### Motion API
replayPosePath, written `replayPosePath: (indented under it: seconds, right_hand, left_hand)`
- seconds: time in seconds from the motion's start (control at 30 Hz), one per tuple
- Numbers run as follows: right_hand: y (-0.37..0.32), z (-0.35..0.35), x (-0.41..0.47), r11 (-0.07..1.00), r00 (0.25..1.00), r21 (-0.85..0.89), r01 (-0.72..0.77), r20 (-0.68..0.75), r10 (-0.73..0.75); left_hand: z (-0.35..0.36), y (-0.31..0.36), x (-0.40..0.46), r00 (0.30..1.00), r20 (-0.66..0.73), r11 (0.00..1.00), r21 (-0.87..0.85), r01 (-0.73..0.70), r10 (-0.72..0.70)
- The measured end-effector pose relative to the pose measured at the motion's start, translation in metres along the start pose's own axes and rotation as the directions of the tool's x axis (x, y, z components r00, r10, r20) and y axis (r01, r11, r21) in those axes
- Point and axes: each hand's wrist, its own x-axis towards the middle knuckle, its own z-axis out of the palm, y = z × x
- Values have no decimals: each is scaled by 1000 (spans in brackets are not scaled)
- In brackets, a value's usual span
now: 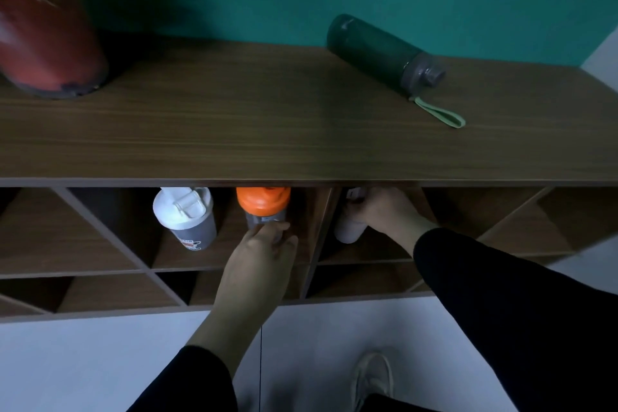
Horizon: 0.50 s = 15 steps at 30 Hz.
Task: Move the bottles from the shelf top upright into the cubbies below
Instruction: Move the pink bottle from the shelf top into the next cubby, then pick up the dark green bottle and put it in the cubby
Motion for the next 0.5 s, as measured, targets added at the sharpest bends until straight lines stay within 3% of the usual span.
replayPosePath:
  seconds: [0.17, 0.27, 0.37, 0.43, 0.5]
  right_hand:
    - [-5, 2, 8, 999, 1000, 32, -4, 28, 4]
    - [2, 7, 5, 993, 999, 119, 9, -35, -5]
    - [6, 9, -9, 997, 999, 70, -33, -22, 34]
    - [15, 12, -27, 997, 985, -48, -65, -160, 56]
    - [27, 17, -53, 986, 932, -164, -22, -361, -39]
  left_hand:
    - [-1, -1, 1, 1000, -5, 1000, 5, -6, 6]
    - [-1, -1, 2, 1000, -11, 1000, -1, 14, -14]
    - [-1, 1, 0, 1000, -14, 1000, 1, 12, -12]
    - [-2, 2, -1, 1000, -9, 1000, 5, 2, -2]
    - [-4, 2, -1, 1000, -10, 1000, -8, -8, 8]
